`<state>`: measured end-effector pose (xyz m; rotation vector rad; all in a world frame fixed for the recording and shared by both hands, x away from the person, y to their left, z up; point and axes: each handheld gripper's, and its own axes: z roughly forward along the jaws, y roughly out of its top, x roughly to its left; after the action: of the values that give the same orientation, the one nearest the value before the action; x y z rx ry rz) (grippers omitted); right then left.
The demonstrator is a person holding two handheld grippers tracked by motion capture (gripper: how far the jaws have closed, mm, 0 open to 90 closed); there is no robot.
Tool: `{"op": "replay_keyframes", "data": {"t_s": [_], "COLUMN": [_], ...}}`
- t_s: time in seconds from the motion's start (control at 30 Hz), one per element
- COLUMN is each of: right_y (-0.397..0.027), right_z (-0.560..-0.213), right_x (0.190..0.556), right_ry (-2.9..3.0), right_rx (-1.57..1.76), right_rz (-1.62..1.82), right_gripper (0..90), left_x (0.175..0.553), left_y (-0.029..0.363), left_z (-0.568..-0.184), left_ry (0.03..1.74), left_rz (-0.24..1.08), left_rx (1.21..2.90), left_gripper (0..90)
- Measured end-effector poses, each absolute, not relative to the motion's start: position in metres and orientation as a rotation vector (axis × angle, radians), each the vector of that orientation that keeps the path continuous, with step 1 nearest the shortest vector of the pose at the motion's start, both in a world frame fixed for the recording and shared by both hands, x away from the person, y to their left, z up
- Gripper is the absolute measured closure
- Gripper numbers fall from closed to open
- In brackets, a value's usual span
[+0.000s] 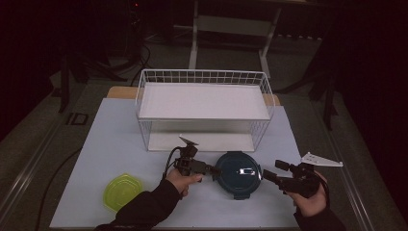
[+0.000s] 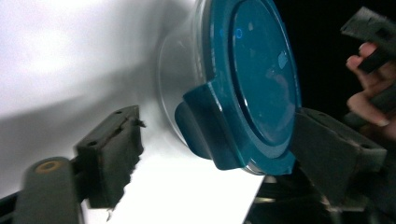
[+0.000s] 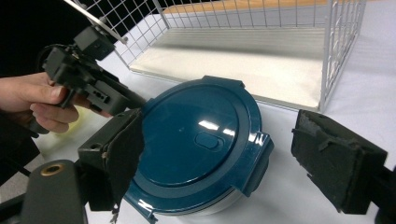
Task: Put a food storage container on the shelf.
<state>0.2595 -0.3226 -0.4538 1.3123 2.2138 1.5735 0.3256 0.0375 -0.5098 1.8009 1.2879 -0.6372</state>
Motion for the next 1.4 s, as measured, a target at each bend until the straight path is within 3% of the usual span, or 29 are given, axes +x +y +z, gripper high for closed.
{"op": "replay_keyframes", "data": {"t_s": [0.03, 0.1, 0.23, 0.43, 0.8, 1.4], "right_y": [-0.323, -0.323, -0.323, -0.326, -0.336, -0.342], "right_z": [-0.454, -0.455, -0.455, -0.459, -0.469, -0.501], "right_x": [0.259, 0.259, 0.259, 0.259, 0.265, 0.266], "right_ry": [2.213, 2.211, 2.207, 2.215, 2.236, 2.435], "right_rx": [1.313, 1.315, 1.315, 1.340, 1.466, 1.629], "right_rz": [1.571, 1.571, 1.561, 1.554, 1.587, 1.646], "right_gripper": [16.8, 17.0, 17.9, 19.3, 23.5, 48.9], "left_x": [0.326, 0.327, 0.329, 0.330, 0.320, 0.306], "left_y": [0.038, 0.037, 0.035, 0.036, 0.025, 0.026], "left_z": [-0.512, -0.518, -0.531, -0.536, -0.514, -0.509], "left_ry": [1.304, 1.296, 1.336, 1.322, 1.145, 0.994], "left_rz": [-0.660, -0.730, -0.824, -0.843, -0.647, -0.548], "left_rx": [1.779, 1.752, 1.673, 1.639, 1.801, 1.881], "left_gripper": [24.0, 36.6, 50.1, 51.7, 54.3, 56.3]}}
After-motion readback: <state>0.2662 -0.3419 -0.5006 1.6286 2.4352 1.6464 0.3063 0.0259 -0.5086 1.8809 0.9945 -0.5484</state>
